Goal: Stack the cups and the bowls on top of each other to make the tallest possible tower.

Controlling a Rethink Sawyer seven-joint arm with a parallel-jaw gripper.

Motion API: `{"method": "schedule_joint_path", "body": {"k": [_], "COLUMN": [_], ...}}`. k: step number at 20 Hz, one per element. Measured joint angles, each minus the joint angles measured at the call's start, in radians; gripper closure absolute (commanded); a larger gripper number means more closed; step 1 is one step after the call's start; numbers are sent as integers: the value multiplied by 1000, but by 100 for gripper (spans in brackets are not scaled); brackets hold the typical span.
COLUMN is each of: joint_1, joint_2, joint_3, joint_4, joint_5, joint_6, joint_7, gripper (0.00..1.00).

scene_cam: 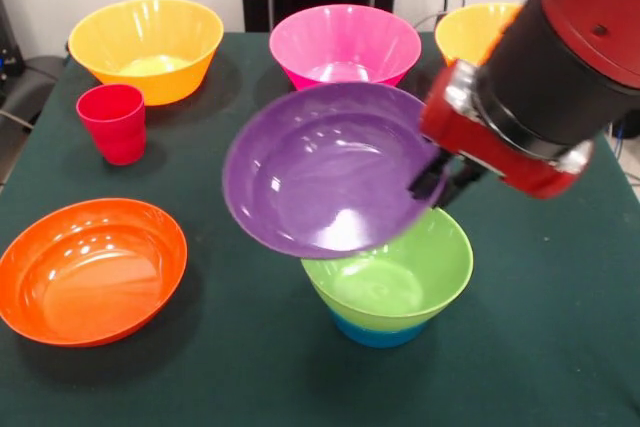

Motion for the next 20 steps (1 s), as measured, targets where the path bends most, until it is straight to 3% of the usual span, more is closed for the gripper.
{"method": "schedule_joint_path", "body": {"k": [2, 7, 9, 11, 14, 15, 20], "joint_1": [-1, -9, -12, -18, -22, -25, -28], "joint_2": [20, 79, 88, 105, 114, 121, 136], "joint_3": [-48, -266, -313, -426, -492, -546, -653], "joint_4": [-16, -55, -60, -65, -66, -66, -66], "joint_5": [57, 298, 348, 462, 528, 579, 667], "joint_6": [0, 0, 0, -1, -5, -15, -53], "joint_7": [0, 0, 0, 0, 0, 0, 0], "gripper": [100, 100, 100, 100, 100, 100, 100]}}
